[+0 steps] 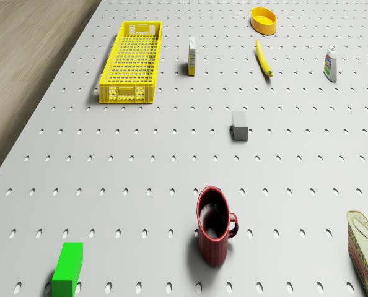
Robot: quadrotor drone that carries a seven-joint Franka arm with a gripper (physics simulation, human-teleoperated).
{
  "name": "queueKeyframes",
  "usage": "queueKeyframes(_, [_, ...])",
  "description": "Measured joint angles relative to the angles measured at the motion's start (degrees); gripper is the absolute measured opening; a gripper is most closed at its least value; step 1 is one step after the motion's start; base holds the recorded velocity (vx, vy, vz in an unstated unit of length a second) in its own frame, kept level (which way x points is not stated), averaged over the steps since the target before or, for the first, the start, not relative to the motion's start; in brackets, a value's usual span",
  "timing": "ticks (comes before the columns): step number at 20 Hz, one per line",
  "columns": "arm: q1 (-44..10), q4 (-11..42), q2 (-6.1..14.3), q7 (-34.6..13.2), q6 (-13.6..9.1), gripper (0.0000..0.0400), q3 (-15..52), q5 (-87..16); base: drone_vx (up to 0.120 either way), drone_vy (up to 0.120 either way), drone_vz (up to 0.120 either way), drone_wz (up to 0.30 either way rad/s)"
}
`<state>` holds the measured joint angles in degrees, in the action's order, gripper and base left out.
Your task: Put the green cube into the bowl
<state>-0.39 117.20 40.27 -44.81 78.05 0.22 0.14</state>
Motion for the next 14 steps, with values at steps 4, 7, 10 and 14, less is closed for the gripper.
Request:
queueKeyframes(4, [0.0,-0.2,0.0,0.0,0.0,0.04,0.0,0.0,0.0,0.0,0.0,0.0])
queueKeyframes(7, [-0.1,-0.2,0.1,0.0,0.1,0.04,0.0,0.0,0.0,0.0,0.0,0.0])
queueKeyframes(10, [-0.1,-0.1,0.1,0.0,0.2,0.04,0.1,0.0,0.0,0.0,0.0,0.0])
queueKeyframes(14, [-0.1,0.0,0.2,0.0,0.4,0.04,0.1,0.0,0.0,0.01,0.0,0.0])
